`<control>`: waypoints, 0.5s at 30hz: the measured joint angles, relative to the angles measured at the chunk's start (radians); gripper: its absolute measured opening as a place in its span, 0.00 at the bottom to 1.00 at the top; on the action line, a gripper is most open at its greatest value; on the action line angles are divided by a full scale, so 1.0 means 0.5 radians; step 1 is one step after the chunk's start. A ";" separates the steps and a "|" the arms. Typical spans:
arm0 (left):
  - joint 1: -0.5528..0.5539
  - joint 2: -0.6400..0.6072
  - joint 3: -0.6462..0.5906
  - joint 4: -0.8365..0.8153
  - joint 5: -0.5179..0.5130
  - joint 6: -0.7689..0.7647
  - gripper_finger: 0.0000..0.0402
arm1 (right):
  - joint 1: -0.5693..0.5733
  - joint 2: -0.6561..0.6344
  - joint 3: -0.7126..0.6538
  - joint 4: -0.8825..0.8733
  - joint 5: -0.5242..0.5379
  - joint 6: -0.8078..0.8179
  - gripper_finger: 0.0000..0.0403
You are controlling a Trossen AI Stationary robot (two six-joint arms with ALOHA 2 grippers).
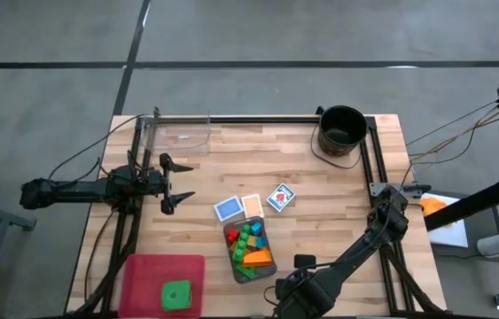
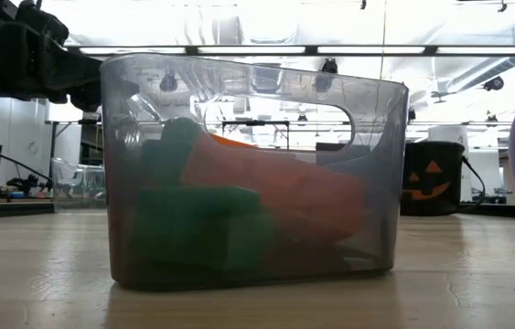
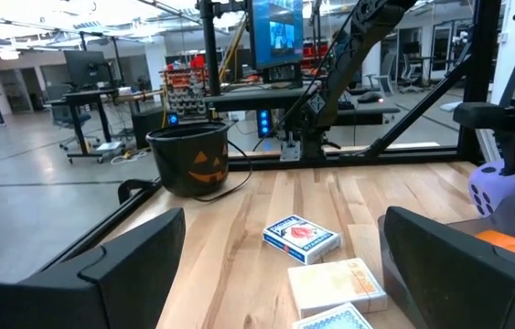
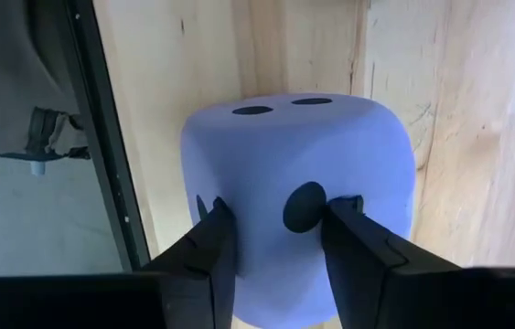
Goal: Pick & Place Toys
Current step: Put the blue die into the pink bin
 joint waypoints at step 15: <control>0.001 0.000 0.000 0.000 -0.001 -0.004 0.94 | 0.007 -0.251 -0.021 -0.212 0.289 0.063 0.07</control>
